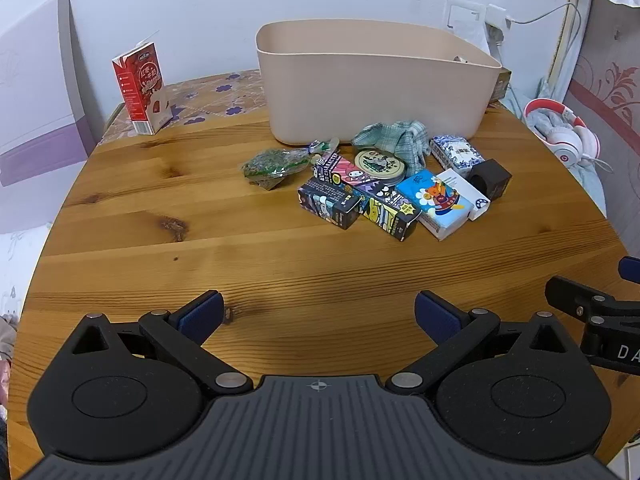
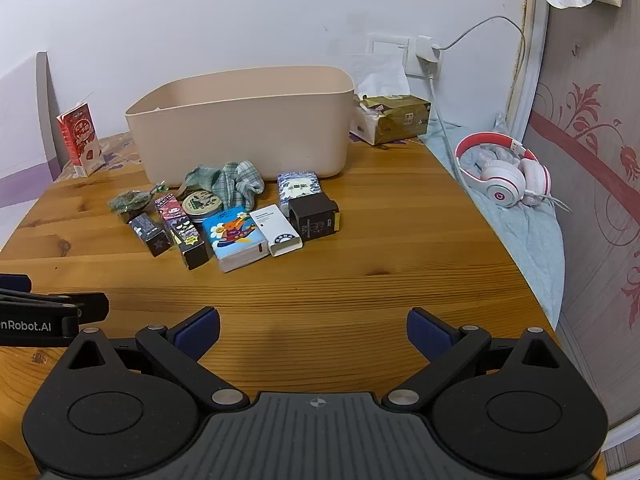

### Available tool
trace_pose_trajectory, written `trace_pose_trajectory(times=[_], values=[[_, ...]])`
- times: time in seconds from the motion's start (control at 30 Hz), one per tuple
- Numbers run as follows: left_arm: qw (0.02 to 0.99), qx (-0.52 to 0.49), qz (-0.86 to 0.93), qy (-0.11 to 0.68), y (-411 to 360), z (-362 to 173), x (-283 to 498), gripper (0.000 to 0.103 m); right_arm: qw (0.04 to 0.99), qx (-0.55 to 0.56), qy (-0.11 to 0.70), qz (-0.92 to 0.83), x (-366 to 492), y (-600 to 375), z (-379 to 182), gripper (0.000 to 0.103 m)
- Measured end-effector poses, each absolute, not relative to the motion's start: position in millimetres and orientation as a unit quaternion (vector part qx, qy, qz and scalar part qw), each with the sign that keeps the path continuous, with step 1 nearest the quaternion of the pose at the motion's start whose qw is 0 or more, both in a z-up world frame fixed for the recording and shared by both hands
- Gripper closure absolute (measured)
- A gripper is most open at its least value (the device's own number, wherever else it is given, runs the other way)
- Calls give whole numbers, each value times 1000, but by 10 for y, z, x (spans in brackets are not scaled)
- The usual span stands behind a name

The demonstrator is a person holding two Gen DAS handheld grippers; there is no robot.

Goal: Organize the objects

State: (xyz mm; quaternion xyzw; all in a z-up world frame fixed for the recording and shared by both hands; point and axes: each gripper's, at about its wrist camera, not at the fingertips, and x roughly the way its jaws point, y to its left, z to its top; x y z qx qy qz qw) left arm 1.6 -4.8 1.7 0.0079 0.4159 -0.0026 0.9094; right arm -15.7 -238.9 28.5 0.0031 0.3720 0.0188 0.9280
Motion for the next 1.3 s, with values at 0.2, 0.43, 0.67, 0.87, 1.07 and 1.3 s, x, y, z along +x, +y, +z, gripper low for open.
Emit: trace_pose_trajectory(times=[0.2, 0.43, 0.67, 0.87, 1.07, 1.3], values=[[909, 9, -3, 416, -44, 17, 16, 0, 929, 4, 369, 19, -160, -2395, 294, 1], [912, 15, 1, 411, -61, 38, 13, 0, 930, 4, 368, 20, -152, -2409, 293, 1], [915, 22, 2, 404, -84, 81, 17, 0, 931, 4, 365, 17, -144, -2445, 305, 1], [914, 24, 2, 404, -96, 86, 24, 0, 931, 0, 364, 17, -138, -2475, 311, 1], [913, 25, 0, 407, -102, 74, 25, 0, 932, 1, 363, 14, -121, -2510, 312, 1], [913, 25, -1, 406, -98, 73, 25, 0, 932, 0, 362, 18, -103, -2483, 308, 1]])
